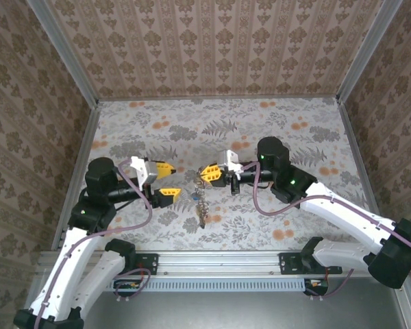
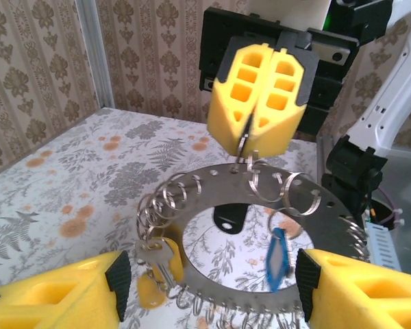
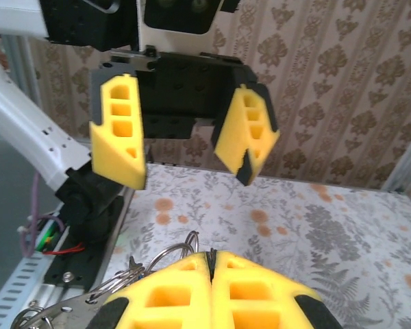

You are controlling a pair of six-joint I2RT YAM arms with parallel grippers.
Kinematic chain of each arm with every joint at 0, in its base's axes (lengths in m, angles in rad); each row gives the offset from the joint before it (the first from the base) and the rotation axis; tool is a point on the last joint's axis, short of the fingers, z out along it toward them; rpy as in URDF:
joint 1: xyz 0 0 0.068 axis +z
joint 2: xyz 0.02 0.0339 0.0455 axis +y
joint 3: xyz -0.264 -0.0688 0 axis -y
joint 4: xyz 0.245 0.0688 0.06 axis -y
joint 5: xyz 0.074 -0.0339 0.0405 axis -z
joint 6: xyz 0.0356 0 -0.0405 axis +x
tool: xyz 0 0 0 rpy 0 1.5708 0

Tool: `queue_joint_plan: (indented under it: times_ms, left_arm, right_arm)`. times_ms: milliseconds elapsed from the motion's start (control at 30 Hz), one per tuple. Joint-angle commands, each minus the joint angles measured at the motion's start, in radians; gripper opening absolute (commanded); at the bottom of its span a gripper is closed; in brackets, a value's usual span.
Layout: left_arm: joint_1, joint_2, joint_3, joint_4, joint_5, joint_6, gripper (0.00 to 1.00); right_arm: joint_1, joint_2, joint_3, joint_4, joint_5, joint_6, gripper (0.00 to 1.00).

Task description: Put the keys on the keyring

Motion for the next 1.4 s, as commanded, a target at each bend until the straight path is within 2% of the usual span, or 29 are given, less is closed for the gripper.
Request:
queue_joint_plan:
  times_ms: [0, 333, 467, 600, 900, 1100, 1233, 1367]
  left_arm:
    - [-0.008, 0.003, 0.054, -0.024, -0.019, 0.077, 0.63]
    - [-0.06, 0.111, 0.174, -0.108, -0.016, 0.184, 0.44]
    - [-0.104, 0.152, 0.189, -0.081, -0.016, 0.196, 0.43]
    - [-0.18, 0.174, 0.189, -0.083, -0.069, 0.236, 0.41]
    - [-0.244, 0.213, 0.221, -0.141, -0.147, 0.295, 0.35]
    - [-0.254, 0.221, 0.237, -0.151, -0.198, 0.308, 0.17]
    - [-0.259, 0.225, 0.241, -0.149, -0.21, 0.301, 0.15]
    - [-0.269, 0.237, 0.24, -0.15, -0.229, 0.291, 0.07]
  right_arm:
    - [-0.006, -0.029, 0.057, 0.012, -0.097, 0.007, 0.0]
    - [-0.011, 0.05, 0.134, -0.039, -0.197, -0.007, 0.0]
    - [-0.012, 0.076, 0.162, -0.081, -0.184, -0.024, 0.0]
    - [-0.012, 0.09, 0.178, -0.118, -0.173, -0.039, 0.0]
    - [-0.012, 0.109, 0.194, -0.141, -0.16, -0.039, 0.0]
    - [-0.007, 0.126, 0.216, -0.189, -0.142, -0.08, 0.0]
    - [0.009, 0.137, 0.227, -0.219, -0.093, -0.105, 0.0]
    - [0.021, 0.137, 0.221, -0.203, -0.058, -0.105, 0.0]
